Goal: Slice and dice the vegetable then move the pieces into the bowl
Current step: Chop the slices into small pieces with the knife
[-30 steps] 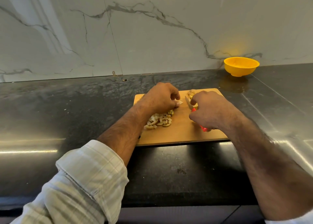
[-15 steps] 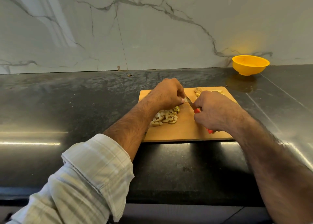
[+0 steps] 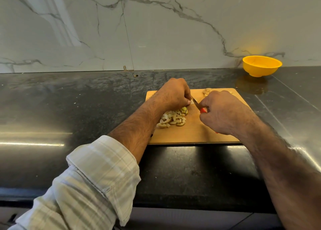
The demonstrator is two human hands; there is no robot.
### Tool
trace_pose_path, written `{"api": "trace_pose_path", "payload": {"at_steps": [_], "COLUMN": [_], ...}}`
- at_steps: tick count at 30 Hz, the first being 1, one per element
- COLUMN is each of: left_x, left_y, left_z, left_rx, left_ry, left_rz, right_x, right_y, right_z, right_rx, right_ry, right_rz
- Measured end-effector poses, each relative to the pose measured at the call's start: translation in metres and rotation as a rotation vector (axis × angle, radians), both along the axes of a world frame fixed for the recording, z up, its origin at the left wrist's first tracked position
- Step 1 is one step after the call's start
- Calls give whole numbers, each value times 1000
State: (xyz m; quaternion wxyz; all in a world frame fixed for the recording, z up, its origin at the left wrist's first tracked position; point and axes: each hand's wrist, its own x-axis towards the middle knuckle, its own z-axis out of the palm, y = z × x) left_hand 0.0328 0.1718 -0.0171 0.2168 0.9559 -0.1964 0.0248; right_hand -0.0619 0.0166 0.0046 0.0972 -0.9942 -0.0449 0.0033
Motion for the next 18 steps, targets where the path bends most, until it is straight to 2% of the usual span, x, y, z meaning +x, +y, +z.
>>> {"api": "trace_pose_path", "payload": {"at_steps": [7, 18], "left_x": [0, -5], "left_y": [-2, 6], "left_z": [1, 5], "left_rx": [29, -29], "left_ry": [-20, 11], "left_rz": [-12, 15], "right_x": [1, 4], "right_y": [2, -2], "right_z": [-2, -9], "right_rx": [-11, 23], "right_ry": [46, -91], "right_rz": [1, 15]}}
